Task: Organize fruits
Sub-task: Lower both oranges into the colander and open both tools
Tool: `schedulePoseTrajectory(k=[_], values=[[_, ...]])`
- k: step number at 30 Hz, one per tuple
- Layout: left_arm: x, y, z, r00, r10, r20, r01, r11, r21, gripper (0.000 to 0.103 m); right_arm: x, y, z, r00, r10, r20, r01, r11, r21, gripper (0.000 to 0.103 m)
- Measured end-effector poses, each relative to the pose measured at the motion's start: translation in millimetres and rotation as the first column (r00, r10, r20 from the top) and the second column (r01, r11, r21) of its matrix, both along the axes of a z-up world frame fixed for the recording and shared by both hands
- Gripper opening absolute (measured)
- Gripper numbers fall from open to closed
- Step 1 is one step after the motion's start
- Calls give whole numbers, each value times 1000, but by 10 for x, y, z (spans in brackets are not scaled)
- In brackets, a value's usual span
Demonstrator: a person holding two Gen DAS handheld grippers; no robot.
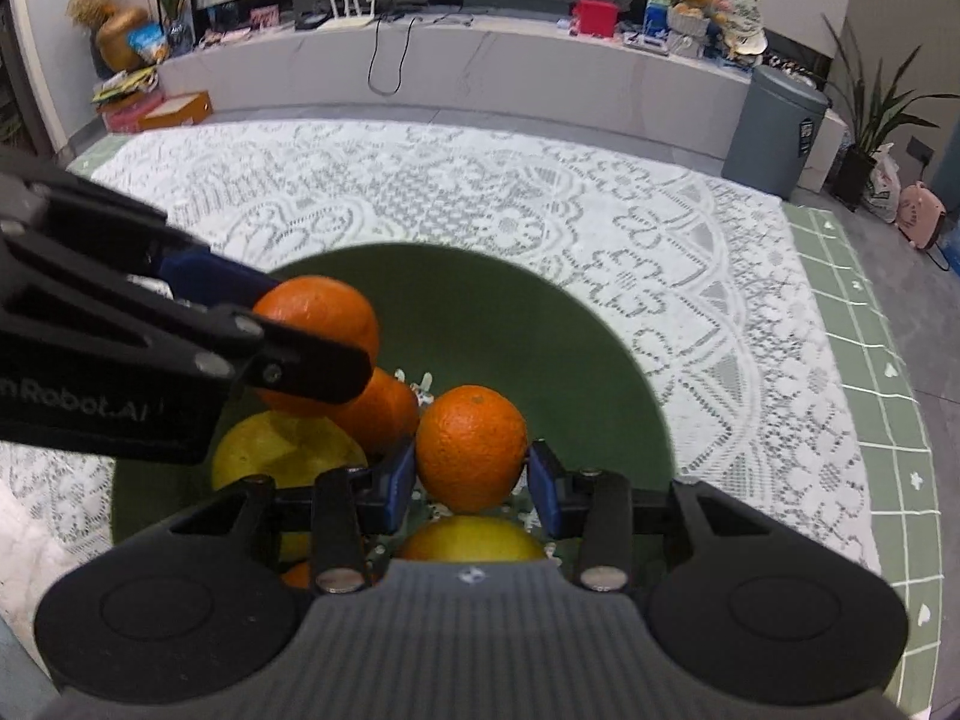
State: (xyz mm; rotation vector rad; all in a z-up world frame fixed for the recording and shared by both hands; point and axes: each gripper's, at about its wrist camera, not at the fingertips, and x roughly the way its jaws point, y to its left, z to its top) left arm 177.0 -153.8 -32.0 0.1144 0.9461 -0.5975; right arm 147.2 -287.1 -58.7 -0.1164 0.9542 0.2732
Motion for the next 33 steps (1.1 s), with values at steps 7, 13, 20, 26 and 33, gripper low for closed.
schedulePoseTrajectory(k=[7,13,20,26,33], values=[[70,-36,-52,1000,1,-9,-1,1000,23,46,80,123,-160,997,44,-60,-48,998,-52,38],[99,-42,-98,1000,4,-23,-3,1000,27,46,84,149,-146,996,51,-70,-55,997,-61,38],[110,-41,-116,999,6,-34,-5,1000,30,46,-14,99,-38,999,31,-33,-33,998,-54,39],[82,-86,-108,999,-13,-45,15,999,32,46,-268,8,207,997,5,74,-2,999,-46,54],[31,-250,-111,995,-82,-51,85,994,63,46,-514,-186,384,989,-25,149,35,997,-66,63]])
